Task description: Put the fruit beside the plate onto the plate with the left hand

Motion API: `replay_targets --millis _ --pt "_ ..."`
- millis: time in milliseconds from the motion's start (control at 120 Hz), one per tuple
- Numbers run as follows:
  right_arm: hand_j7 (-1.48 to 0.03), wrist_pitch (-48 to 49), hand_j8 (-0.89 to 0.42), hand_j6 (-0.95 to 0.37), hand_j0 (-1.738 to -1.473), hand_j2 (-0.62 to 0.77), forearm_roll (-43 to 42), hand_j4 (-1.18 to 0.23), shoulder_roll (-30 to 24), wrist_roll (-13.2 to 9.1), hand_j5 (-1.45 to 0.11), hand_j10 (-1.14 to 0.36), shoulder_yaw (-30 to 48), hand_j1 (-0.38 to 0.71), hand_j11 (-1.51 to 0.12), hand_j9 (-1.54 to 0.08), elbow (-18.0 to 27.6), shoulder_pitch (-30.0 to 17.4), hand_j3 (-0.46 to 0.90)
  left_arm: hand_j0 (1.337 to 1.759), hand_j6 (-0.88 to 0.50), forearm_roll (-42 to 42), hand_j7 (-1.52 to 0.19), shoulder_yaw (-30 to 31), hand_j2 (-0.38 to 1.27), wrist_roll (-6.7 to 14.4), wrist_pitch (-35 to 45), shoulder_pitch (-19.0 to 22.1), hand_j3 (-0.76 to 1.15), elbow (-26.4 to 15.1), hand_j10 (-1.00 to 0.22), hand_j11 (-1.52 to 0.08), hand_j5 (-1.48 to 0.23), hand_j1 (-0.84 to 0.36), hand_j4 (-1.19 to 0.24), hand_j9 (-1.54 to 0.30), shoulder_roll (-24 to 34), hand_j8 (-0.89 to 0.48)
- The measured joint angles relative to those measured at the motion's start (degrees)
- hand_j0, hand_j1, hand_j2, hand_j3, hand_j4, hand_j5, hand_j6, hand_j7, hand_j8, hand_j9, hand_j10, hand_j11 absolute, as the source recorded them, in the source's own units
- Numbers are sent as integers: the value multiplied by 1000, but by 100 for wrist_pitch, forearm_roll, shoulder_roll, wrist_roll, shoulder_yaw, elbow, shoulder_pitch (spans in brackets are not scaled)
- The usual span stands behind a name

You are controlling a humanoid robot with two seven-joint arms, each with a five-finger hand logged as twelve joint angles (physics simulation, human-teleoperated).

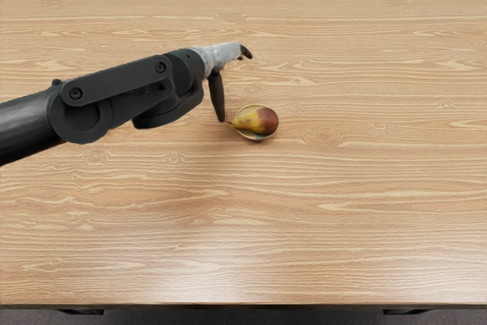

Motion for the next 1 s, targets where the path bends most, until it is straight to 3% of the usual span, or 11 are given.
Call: replay_targets --millis 233,475,717,1000 --pt "0 0 0 0 -1658 0 0 0 0 0 0 0 1 -349 0 0 -2 0 0 1658 -59 -1783 -81 -313 24 0 -991 9 0 -49 -64 -81 -82 278 -64 -81 940 -63" --pt "0 0 0 0 -1658 0 1 0 0 0 0 0 1 -349 0 0 1 0 0 1658 -34 -2928 -43 -432 11 0 -2092 79 0 -163 -35 -43 -44 311 -35 -43 1705 -35" --pt "0 0 0 0 -1658 0 1 0 0 0 0 0 0 -349 0 0 -1 1 0 1658 -26 -3221 -32 -933 7 0 -3036 378 0 -184 -26 -32 -32 321 -26 -32 2151 -26" --pt "0 0 0 0 -1658 0 1 0 0 0 0 0 0 -349 0 0 -1 1 0 1658 -24 -3256 -28 -1037 5 0 -3283 413 0 -181 -23 -28 -28 324 -23 -28 2217 -24"
